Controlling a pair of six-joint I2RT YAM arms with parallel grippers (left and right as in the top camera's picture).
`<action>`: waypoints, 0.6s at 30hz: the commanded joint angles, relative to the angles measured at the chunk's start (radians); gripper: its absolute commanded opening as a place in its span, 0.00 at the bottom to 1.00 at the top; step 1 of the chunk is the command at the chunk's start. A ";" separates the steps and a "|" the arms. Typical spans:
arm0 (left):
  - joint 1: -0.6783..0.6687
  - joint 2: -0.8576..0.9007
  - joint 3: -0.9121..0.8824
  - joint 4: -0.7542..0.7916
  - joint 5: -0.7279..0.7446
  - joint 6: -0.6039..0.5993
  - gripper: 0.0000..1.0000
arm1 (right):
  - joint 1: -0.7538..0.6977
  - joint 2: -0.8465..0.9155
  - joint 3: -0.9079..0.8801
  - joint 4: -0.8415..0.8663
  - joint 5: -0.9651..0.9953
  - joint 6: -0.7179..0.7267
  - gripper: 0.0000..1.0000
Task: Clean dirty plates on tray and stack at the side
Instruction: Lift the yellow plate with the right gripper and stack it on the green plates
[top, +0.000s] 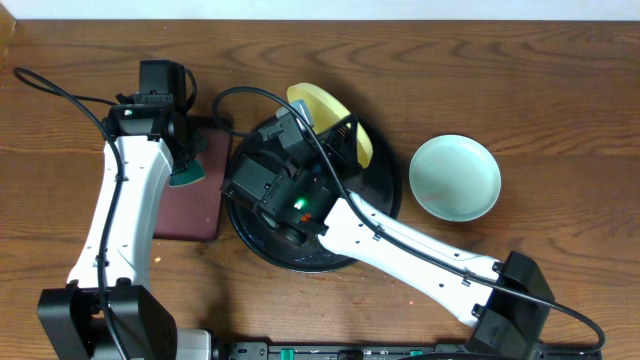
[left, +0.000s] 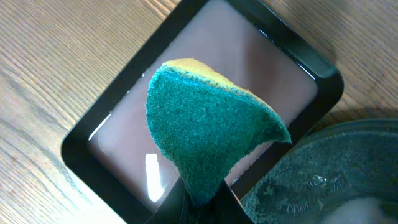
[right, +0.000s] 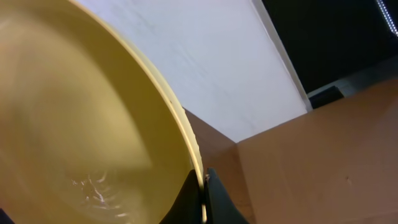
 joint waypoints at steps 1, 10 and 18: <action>0.005 0.002 -0.008 -0.003 0.003 0.013 0.08 | -0.008 -0.033 0.002 -0.002 -0.029 0.057 0.01; 0.005 0.002 -0.008 -0.003 0.003 0.013 0.07 | -0.191 -0.032 0.002 -0.061 -0.772 0.050 0.01; 0.005 0.002 -0.008 -0.004 0.003 0.014 0.07 | -0.437 -0.058 0.002 -0.029 -1.439 -0.091 0.01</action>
